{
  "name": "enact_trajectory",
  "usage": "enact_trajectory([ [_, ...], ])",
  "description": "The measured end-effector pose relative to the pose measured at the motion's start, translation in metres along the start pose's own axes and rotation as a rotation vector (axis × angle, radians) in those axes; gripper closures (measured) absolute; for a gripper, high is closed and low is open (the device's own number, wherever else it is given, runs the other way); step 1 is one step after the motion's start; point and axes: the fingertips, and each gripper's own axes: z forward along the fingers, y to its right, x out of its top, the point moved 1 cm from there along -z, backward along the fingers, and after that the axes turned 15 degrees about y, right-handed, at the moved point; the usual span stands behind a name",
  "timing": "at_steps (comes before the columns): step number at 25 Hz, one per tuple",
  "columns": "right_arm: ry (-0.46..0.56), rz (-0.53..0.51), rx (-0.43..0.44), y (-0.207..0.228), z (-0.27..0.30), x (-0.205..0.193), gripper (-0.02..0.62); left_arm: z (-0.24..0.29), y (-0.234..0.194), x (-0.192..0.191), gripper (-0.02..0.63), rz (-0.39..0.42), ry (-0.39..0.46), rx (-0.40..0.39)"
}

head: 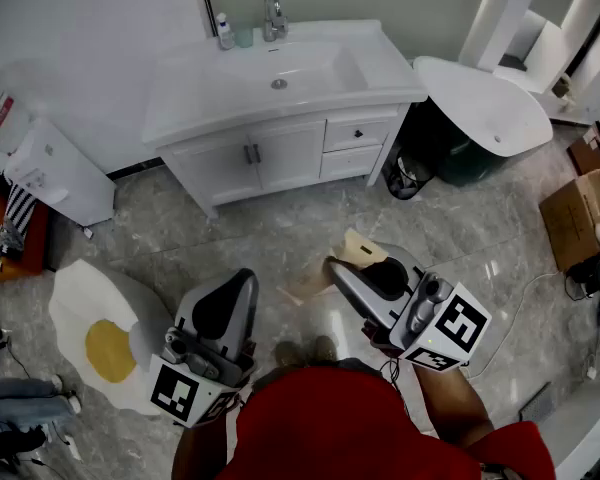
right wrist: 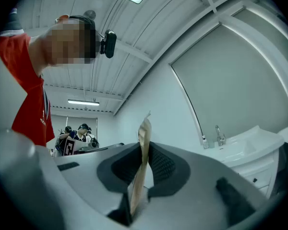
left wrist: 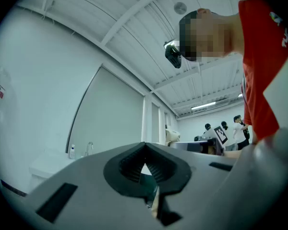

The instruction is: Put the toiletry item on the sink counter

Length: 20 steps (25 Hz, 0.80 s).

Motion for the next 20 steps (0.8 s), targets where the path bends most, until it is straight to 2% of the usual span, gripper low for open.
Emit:
enact_trajectory([
  [7, 0.004, 0.0, 0.005, 0.005, -0.003, 0.002, 0.537, 0.005, 0.005, -0.002, 0.589, -0.007, 0.01, -0.006],
  [13, 0.029, 0.031, 0.005, 0.014, -0.009, 0.008, 0.535, 0.008, 0.006, -0.008, 0.589, 0.005, 0.005, 0.033],
  [20, 0.044, 0.006, 0.034, 0.031, -0.009, 0.024, 0.537, 0.023, 0.007, -0.012, 0.589, 0.015, 0.02, 0.061],
])
